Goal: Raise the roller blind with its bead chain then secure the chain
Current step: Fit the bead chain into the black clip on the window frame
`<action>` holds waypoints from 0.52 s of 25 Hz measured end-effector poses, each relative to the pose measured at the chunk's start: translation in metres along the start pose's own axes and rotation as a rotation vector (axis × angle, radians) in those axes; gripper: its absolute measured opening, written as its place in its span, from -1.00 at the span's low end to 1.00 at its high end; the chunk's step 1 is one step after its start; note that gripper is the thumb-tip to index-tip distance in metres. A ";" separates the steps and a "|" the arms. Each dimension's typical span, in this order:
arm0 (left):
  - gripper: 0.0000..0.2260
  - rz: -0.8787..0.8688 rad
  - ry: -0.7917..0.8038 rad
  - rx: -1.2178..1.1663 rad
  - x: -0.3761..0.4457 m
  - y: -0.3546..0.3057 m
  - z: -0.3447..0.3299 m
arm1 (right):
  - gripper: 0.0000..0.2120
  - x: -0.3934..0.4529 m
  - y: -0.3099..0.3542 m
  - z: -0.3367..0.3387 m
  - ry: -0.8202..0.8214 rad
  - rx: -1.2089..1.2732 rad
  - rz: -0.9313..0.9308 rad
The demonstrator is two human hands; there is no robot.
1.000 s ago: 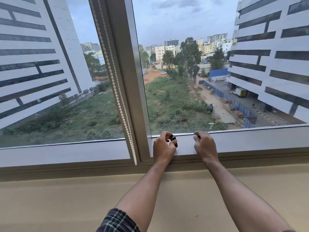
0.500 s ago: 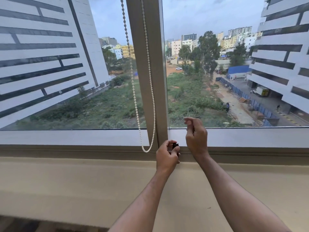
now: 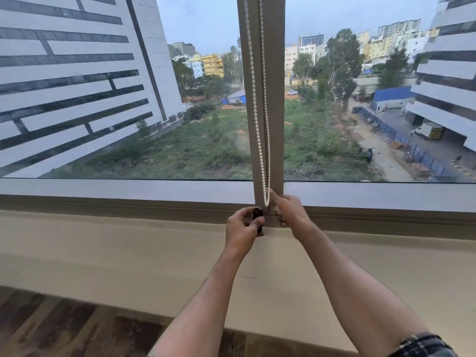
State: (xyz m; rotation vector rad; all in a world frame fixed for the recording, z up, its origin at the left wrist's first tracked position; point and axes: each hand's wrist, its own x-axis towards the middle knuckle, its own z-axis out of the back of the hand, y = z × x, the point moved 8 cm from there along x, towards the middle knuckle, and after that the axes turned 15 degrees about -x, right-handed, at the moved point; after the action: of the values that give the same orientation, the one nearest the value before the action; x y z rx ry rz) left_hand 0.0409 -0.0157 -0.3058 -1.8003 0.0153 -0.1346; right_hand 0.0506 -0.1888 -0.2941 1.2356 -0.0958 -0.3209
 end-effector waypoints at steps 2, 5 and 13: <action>-0.81 -0.009 0.022 -0.016 -0.003 -0.008 0.006 | -0.54 -0.003 -0.004 -0.021 0.189 0.142 -0.046; -0.78 -0.011 0.048 -0.042 -0.008 -0.016 0.011 | -0.69 -0.009 0.007 -0.030 0.240 0.321 0.064; -0.74 -0.035 0.091 -0.097 -0.016 -0.024 0.007 | -0.55 -0.023 0.021 -0.021 0.270 0.665 0.157</action>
State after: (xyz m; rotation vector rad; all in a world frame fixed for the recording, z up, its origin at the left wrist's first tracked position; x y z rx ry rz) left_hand 0.0246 -0.0022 -0.2859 -1.8907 0.0558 -0.2445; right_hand 0.0382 -0.1572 -0.2785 1.9066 -0.0672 0.0287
